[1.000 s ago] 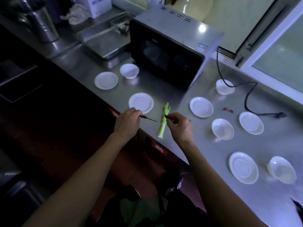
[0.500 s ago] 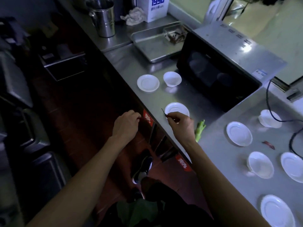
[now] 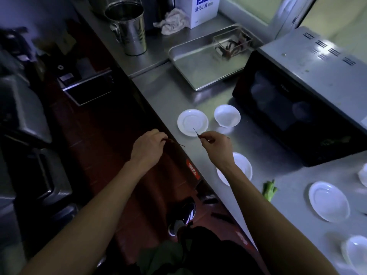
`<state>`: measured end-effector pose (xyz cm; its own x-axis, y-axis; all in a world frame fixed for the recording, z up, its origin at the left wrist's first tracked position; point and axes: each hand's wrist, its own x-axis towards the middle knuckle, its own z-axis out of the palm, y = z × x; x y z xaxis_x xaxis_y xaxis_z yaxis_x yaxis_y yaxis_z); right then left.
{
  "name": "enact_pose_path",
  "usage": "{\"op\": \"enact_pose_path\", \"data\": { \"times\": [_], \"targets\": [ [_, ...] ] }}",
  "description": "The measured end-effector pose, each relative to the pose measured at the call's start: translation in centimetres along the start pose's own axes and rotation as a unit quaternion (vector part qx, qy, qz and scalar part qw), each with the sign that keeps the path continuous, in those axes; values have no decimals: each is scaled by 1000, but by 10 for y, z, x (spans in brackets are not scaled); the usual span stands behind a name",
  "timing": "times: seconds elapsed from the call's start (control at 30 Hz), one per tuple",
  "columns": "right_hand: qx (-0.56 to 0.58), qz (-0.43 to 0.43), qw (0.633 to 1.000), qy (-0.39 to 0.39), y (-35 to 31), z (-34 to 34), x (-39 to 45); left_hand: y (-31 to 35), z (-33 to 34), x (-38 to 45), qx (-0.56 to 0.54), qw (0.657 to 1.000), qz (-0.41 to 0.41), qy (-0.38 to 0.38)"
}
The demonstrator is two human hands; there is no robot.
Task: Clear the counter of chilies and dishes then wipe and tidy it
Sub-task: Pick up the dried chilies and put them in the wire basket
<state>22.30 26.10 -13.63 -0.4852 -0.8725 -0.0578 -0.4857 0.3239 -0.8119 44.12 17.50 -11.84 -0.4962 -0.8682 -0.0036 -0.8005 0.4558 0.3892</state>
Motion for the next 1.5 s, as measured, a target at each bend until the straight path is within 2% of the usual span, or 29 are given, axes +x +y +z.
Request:
{"op": "enact_pose_path", "data": {
  "times": [0.3, 0.5, 0.7, 0.87, 1.17, 1.5],
  "targets": [
    [23, 1, 1000, 19, -19, -9, 94, 0, -37, 100, 53, 998, 24, 10],
    [45, 21, 998, 43, -19, -16, 127, 14, -26, 159, 30, 998, 48, 0],
    [-8, 34, 997, 72, -8, -21, 158, 5, -3, 229, 12, 996, 70, -49],
    [-4, 54, 994, 96, -14, -10, 213, -4, 4, 314, -24, 989, 134, -51],
    [20, 103, 976, 193, -39, 16, 330, -8, 14, 470, -76, 971, 206, -96],
    [13, 169, 948, 269, -46, 5, 418, 17, 31, 587, -50, 944, 296, -138]
  ]
}}
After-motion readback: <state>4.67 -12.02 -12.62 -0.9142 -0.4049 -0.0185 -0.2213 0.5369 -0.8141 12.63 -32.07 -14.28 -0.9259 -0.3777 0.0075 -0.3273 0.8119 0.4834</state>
